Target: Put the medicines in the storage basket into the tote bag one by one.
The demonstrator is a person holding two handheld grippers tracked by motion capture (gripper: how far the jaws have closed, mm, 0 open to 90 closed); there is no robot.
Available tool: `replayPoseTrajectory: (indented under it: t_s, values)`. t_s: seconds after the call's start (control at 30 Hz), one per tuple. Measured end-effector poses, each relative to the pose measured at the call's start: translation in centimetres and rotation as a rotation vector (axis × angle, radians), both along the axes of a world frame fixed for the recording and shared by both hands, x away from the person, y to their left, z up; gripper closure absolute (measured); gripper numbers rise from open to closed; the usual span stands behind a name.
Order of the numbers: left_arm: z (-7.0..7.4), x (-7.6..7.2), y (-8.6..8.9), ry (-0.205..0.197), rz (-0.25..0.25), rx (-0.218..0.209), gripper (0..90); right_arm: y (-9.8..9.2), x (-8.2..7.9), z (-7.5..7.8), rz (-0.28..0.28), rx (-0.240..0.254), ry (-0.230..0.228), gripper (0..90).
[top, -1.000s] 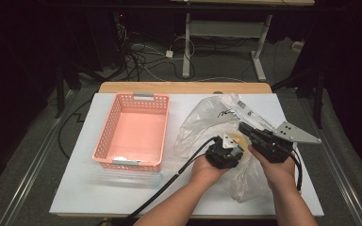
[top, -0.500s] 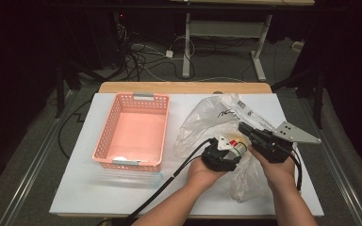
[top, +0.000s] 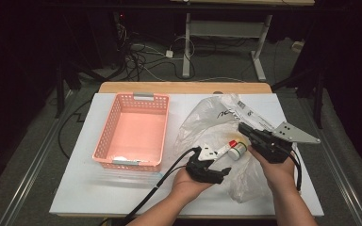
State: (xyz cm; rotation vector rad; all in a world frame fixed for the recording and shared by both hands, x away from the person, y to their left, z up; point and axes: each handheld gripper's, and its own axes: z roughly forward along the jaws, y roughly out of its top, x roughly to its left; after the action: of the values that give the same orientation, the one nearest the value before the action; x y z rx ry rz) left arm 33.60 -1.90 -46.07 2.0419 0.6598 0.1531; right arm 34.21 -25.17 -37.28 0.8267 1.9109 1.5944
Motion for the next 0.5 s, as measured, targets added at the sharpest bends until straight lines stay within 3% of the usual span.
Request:
replayPoseTrajectory:
  t_s: [0.3,0.5]
  values:
    - [0.3,-1.9,2.3,0.001,-0.010,-0.025,12.6,0.0,0.0,-0.1,-0.001,-0.002,0.004,90.0]
    - [0.4,-2.4,3.3,0.006,0.007,-0.013,0.6,0.1,0.0,-0.1,-0.001,-0.004,0.006,90.0]
